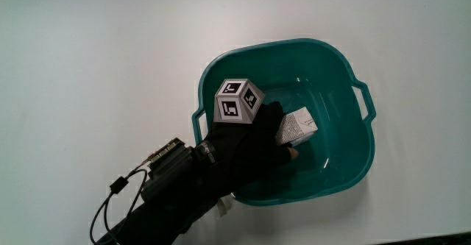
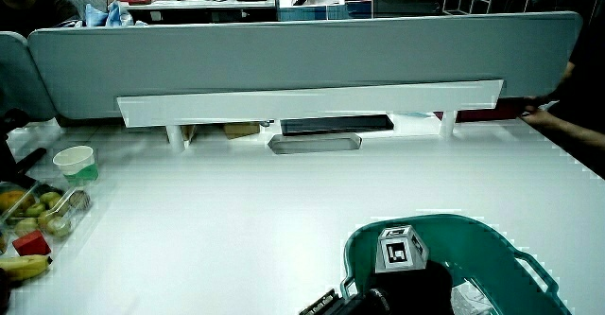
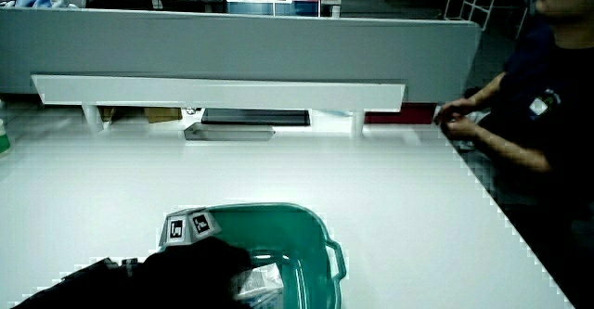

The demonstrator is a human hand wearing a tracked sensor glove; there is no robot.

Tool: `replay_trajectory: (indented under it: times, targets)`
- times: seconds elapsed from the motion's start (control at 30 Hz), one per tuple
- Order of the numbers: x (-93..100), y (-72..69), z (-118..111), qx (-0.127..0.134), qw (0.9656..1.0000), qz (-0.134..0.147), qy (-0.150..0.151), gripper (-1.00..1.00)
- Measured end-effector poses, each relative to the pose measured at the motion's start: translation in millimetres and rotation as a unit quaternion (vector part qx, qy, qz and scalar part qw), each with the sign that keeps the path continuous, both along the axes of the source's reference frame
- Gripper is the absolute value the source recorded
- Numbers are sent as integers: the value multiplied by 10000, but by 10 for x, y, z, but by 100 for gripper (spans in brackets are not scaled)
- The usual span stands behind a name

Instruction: Pick milk from plate

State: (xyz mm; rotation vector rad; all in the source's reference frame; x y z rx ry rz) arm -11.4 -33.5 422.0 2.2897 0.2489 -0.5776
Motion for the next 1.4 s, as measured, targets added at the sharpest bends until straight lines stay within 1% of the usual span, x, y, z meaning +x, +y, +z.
replay_trajectory:
  times: [0.03,0.1,0.17,0.2,0.4,0.57,0.7,0.97,1.03,1.07,1.13,1.17,1.2,1.23,1.27,1.33,1.37,1.4]
  targets:
    - [1,2,1,40,10000,-8,24,69]
    - [-2,8,15,41,9999,-50,77,74]
    - [-9,11,30,127,9998,-115,132,80]
    - [-14,14,10,105,9997,-152,146,83]
    - [-13,22,-2,210,9994,-179,202,100]
    - [-18,25,-32,244,9991,-201,296,100]
    - [-21,18,-77,350,9984,-205,382,100]
    - [-61,-27,-271,486,9977,-215,420,100]
    - [-84,-40,-307,598,9969,-236,461,100]
    - [-95,-45,-348,566,9970,-247,463,100]
    - [-128,-62,-358,745,9956,-233,512,100]
    - [-147,-66,-415,694,9958,-291,518,100]
    - [-163,-76,-433,789,9951,-270,541,100]
    - [-182,-85,-477,855,9947,-281,490,100]
    - [-206,-100,-470,964,9933,-248,581,100]
    - [-259,-123,-512,1119,9917,-239,585,100]
    - [-288,-140,-502,1283,9899,-198,572,100]
    - [-315,-139,-627,1164,9915,-347,464,100]
